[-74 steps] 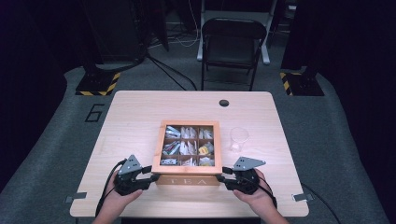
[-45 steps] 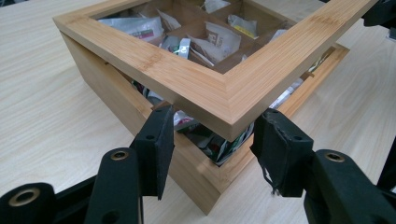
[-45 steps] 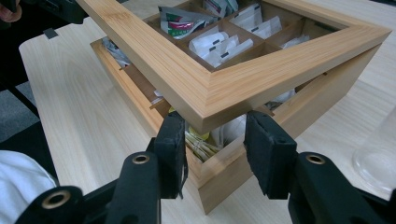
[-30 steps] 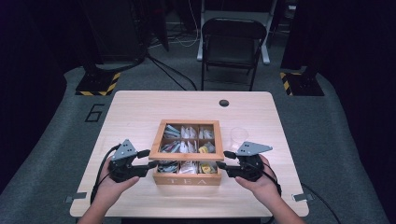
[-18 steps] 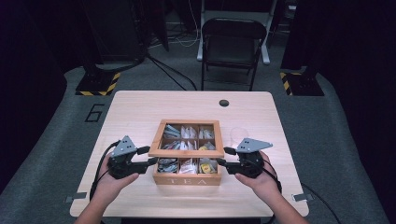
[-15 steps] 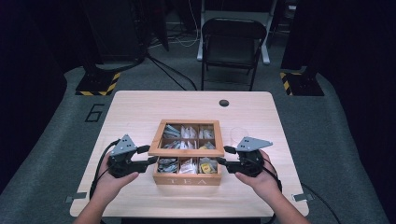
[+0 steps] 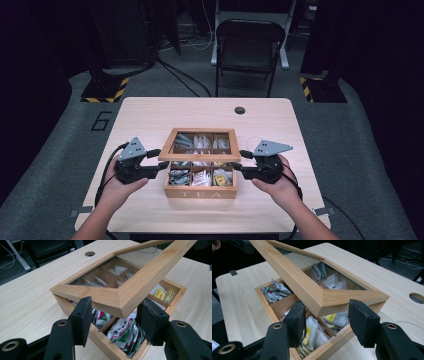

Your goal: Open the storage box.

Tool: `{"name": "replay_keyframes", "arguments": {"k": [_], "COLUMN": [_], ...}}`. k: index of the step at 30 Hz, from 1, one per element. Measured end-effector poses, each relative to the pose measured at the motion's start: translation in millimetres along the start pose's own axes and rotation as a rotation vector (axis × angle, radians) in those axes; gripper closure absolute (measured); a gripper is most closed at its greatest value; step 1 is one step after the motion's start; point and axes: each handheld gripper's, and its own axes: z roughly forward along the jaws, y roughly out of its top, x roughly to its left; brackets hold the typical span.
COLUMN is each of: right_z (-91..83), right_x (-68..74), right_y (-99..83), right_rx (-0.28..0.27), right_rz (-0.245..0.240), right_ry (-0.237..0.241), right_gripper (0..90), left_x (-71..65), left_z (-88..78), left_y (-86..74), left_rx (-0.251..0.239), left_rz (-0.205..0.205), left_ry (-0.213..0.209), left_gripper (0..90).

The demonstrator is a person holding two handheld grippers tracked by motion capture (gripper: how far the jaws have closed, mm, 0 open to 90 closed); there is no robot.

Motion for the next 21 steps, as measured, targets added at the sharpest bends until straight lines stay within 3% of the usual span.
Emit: {"name": "replay_keyframes", "arguments": {"k": [6,11,16,21], "right_z": [-1.0,-1.3,-2.0,-2.0], "right_x": [-1.7,-3.3,-6.2,-10.0], "right_y": [8.3,12.5,17.0,22.2], "right_rx": [-0.005,-0.008,-0.009,-0.021], "right_rz": [-0.018,-0.015,-0.010,0.001], "right_ry": [-0.013,-0.013,-0.008,-0.008], "right_gripper": [48.4,48.9,49.2,49.6], "left_x": [3.3,5.1,9.7,17.9], "left_z": [-1.0,-0.9,2.1,14.3], "left_y": [6.3,10.0,9.8,7.3], "left_rx": [-0.008,-0.019,-0.043,-0.014], "left_rz": [-0.001,0.023,0.007,-0.008], "left_ry": [-0.001,0.009,0.015,0.032], "left_gripper": [47.0,47.2,48.5,48.0]}}
